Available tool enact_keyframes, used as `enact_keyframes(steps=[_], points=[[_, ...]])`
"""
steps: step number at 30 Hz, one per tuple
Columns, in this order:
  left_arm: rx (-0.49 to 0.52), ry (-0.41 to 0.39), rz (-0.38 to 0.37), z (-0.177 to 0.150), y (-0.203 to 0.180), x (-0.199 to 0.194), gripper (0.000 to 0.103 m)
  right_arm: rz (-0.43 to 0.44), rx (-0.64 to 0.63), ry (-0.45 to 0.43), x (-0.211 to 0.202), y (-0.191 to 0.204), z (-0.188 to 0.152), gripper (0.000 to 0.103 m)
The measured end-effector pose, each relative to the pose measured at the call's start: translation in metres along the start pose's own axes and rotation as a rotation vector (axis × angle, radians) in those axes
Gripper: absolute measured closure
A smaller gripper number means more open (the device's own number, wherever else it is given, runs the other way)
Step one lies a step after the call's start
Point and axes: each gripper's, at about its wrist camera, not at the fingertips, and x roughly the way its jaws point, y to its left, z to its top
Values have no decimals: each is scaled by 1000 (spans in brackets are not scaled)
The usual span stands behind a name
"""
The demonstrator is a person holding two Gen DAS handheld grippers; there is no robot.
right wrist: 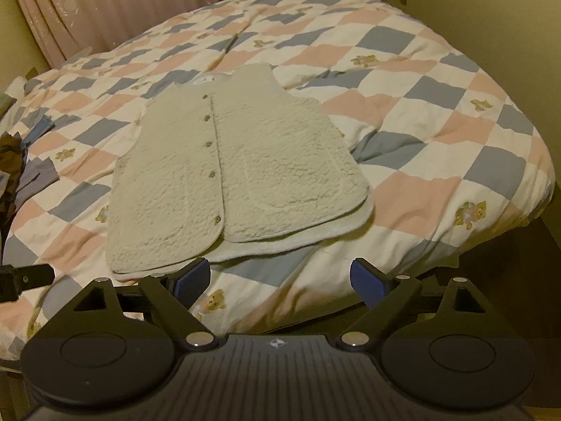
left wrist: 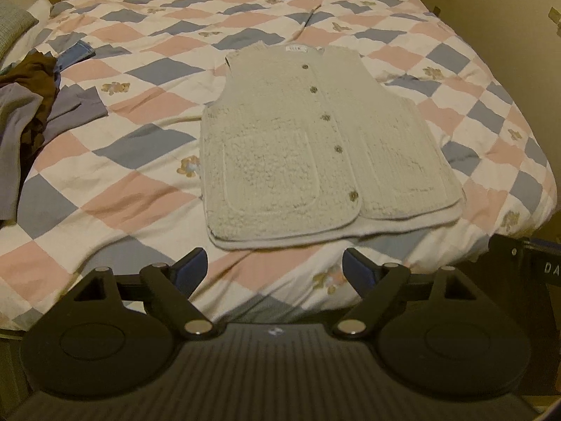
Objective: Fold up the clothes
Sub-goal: 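Open both grippers and pull back from the flattened vest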
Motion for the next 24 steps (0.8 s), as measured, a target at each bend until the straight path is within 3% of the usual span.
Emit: enact_keyframes(steps=[24], points=[[21, -1, -32, -12, -2, -19, 18, 0, 23, 0, -19, 0, -18, 12]])
